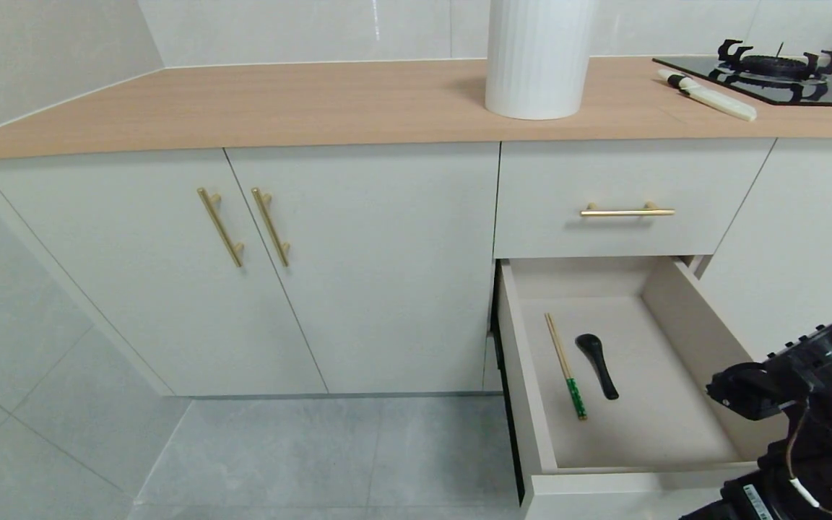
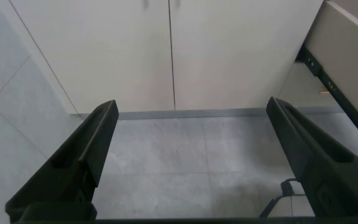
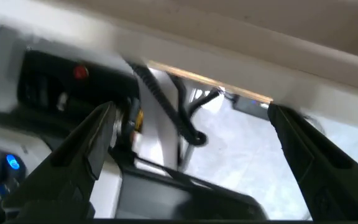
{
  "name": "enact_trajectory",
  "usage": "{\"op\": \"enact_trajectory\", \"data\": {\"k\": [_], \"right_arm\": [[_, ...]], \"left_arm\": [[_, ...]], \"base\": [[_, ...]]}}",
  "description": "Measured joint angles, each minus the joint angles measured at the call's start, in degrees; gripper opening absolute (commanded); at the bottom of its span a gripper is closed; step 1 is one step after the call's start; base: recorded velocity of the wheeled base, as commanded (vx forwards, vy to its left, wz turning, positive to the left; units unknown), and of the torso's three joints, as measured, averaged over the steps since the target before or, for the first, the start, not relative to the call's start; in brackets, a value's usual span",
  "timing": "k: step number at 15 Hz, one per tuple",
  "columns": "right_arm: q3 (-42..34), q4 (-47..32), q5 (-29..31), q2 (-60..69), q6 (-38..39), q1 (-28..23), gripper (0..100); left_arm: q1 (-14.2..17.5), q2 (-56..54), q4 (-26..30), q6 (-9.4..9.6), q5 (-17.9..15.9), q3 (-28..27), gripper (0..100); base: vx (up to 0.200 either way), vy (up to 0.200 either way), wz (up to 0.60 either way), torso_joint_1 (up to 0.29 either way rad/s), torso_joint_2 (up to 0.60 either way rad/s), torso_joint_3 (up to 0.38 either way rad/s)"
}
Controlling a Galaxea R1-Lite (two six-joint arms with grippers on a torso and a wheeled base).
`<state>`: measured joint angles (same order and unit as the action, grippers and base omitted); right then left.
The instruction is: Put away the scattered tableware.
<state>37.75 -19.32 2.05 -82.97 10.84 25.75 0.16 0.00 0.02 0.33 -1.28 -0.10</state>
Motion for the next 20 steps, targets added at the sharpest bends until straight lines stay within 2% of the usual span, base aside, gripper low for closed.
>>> {"op": "enact_trajectory", "data": {"k": [3,7,13,16,20], "right_arm": [[-0.6,3.8,5.3,-3.0,2.9,0.1,100],[-0.8,7.3,8.3,-4.5,4.8,0.1,100],[-0.2,20.6,10.4,-9.5,4.4,-0.5,100],[3.2,26.7,10.9,-14.0,1.3,-2.6,100],[10.1,28.8,11.0,-19.2,-0.4,-5.8,100]], "left_arm": [[0.0,0.0,0.0,0.02,0.0,0.0,100],[0.0,0.0,0.0,0.02,0.0,0.0,100],[0.0,0.0,0.0,0.00,0.0,0.0,100],[0.0,0.0,0.0,0.02,0.0,0.0,100],[0.0,0.0,0.0,0.00,0.0,0.0,100]], "base": [[0.000,0.000,0.00,0.000,0.00,0.000],[0.000,0.000,0.00,0.000,0.00,0.000],[0.000,0.000,0.00,0.000,0.00,0.000],[0.000,0.000,0.00,0.000,0.00,0.000],[0.000,0.000,0.00,0.000,0.00,0.000]]}}
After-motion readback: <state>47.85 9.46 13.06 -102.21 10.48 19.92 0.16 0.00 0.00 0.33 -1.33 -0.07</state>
